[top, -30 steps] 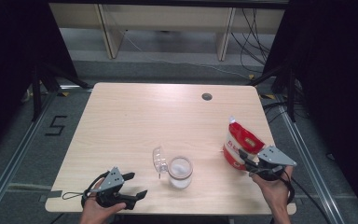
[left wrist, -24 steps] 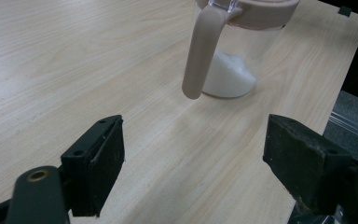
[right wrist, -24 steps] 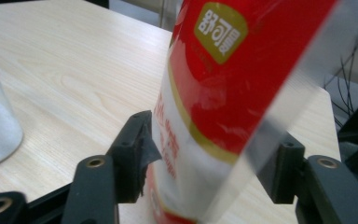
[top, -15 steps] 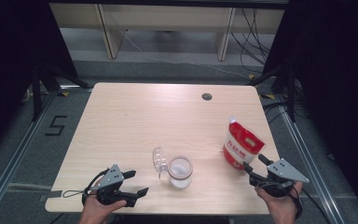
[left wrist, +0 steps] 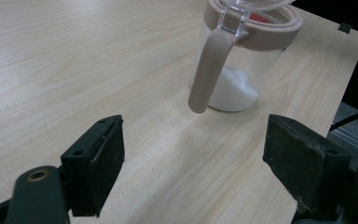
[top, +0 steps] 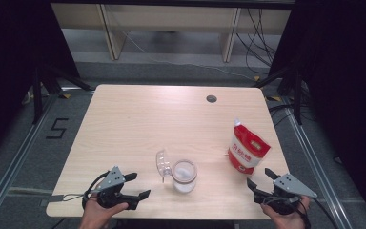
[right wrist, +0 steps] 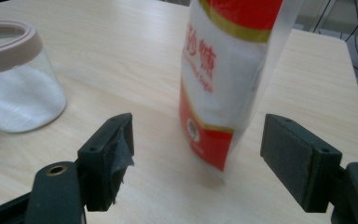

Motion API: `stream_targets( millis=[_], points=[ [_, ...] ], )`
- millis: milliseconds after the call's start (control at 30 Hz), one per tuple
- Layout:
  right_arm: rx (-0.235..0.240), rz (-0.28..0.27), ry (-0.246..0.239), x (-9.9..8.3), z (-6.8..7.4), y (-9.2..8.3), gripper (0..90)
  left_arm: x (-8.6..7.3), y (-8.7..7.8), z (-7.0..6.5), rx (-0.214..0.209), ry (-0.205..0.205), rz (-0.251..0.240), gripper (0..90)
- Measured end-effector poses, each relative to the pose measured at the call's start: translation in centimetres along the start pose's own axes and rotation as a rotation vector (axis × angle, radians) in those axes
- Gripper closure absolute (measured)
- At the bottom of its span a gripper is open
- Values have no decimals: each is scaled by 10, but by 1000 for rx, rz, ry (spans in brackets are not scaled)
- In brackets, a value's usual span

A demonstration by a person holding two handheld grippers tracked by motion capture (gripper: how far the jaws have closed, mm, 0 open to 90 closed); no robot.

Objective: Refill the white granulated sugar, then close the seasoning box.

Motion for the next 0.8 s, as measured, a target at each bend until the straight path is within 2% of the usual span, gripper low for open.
stream_targets(
  millis=[33, 133, 167, 233, 267, 300, 333, 367, 400, 433, 467, 500, 600, 633, 700, 733, 767, 800],
  points=[
    [1, 8, 5, -2, 1, -1, 266, 1, -1, 1, 0, 15, 1, 200],
    [16, 14, 26, -5, 6, -3, 261, 2, -1, 1, -1, 13, -2, 200],
    [17, 21, 17, -6, 6, -5, 261, 2, 0, 0, 3, -19, -10, 201],
    [27, 20, 28, -8, 9, -5, 258, 3, -2, 2, 12, 11, 0, 201],
    [29, 20, 13, -9, 9, -5, 257, 3, -2, 1, 9, 7, -3, 201],
    [26, 26, 27, -10, 10, -6, 257, 4, -2, 1, 10, 6, 1, 204],
    [27, 30, 12, -11, 10, -6, 257, 5, -2, 1, 6, 0, -3, 210],
    [41, 44, 49, -12, 13, -6, 257, 6, -3, 0, 10, -5, -1, 214],
    [32, 33, 10, -12, 11, -5, 257, 6, -3, -1, 10, -17, -5, 225],
    [32, 35, -1, -13, 10, -5, 257, 8, -3, -1, 6, -7, 3, 244],
    [33, 49, 23, -14, 13, -6, 256, 9, -2, -1, 4, -8, -2, 255],
    [33, 39, -5, -13, 12, -5, 256, 10, -2, -1, 10, -12, -2, 275],
    [40, 46, -4, -13, 12, -6, 256, 14, -2, -2, 3, -1, -12, 353],
    [54, 54, 26, -14, 14, -6, 256, 15, -2, -3, -2, 22, -23, 412],
    [48, 63, 18, -15, 15, -6, 256, 18, -2, -6, -4, 51, -24, 491],
    [47, 56, -1, -14, 13, -5, 256, 19, -2, -6, 3, 65, -26, 532],
    [45, 47, 3, -14, 14, -4, 256, 20, -2, -7, 0, 65, -35, 572],
    [46, 65, 40, -14, 17, -5, 257, 22, -2, -6, 3, 87, -36, 603]
  ],
)
Point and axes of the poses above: each handheld gripper's, and its own axes: y roughly forward along the jaws, x roughly out of its top, z roughly to its left, the point moved 5 cm from there along y, roughly forward along the jaws, and after that the axes turned 4 degrees about z, right-handed, at the moved point
